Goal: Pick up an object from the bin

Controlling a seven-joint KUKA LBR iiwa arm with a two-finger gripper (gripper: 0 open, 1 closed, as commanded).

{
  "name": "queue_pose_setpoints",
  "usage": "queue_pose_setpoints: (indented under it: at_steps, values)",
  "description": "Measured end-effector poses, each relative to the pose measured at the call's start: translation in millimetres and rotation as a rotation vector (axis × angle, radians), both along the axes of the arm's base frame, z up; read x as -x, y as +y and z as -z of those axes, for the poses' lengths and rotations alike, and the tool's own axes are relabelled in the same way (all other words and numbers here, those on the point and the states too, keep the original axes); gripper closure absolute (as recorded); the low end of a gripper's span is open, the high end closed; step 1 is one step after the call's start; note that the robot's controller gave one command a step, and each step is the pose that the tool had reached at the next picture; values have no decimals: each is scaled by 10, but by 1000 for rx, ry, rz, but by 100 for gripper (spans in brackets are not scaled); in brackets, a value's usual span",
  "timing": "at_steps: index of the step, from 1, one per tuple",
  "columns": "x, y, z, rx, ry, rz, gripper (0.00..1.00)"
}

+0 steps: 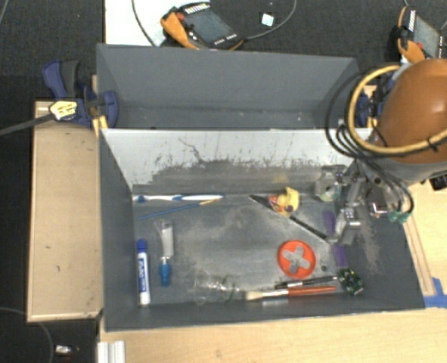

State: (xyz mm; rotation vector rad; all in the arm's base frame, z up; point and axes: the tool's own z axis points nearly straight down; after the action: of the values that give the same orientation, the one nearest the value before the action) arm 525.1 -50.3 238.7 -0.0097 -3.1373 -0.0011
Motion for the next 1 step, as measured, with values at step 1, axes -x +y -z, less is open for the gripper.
queue_pose_setpoints:
  at_steps: [1]
  values:
    - [-15, 1, -39, 1, -8, -3, 0]
